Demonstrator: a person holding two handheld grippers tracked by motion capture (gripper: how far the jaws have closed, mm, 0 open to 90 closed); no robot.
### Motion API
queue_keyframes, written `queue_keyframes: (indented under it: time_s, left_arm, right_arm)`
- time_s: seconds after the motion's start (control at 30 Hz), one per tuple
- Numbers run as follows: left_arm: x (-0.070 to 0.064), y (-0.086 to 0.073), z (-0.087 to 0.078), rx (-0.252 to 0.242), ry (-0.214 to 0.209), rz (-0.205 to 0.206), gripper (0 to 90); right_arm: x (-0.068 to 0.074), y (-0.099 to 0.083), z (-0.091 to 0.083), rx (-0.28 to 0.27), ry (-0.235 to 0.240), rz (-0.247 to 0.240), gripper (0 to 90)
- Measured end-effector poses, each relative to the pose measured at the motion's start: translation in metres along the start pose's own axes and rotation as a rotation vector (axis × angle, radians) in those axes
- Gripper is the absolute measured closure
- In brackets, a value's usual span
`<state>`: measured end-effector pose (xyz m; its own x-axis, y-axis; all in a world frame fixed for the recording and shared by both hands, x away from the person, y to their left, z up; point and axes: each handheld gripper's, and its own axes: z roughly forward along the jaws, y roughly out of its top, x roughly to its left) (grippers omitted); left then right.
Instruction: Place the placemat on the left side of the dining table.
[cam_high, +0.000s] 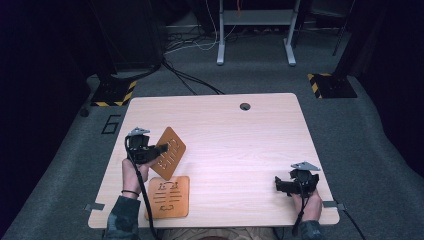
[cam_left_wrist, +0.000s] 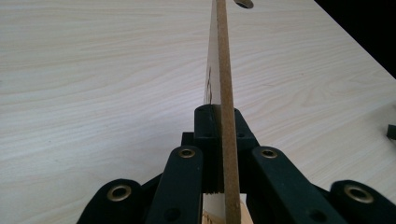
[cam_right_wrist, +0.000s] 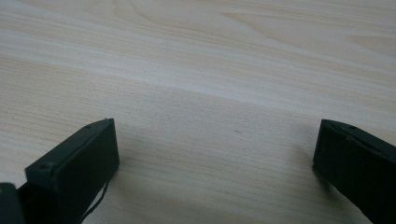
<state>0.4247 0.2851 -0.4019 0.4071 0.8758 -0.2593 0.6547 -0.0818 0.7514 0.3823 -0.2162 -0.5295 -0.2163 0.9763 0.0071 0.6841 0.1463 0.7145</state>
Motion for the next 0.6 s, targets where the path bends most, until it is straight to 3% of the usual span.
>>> queue_keyframes:
  time_s: [0.2, 0.4, 0.6]
  left_arm:
    - [0.017, 0.004, 0.0, -0.02, 0.004, -0.055, 86.0]
    - [0.028, 0.009, -0.003, -0.028, 0.054, -0.048, 86.1]
    - [0.041, 0.015, -0.006, -0.037, 0.086, -0.079, 86.0]
  right_arm:
    - [-0.001, 0.0, 0.0, -0.002, -0.002, -0.002, 0.0]
    - [-0.001, 0.0, 0.001, -0.004, -0.008, 0.002, 0.0]
    - [-0.001, 0.001, 0.001, -0.003, -0.011, 0.005, 0.0]
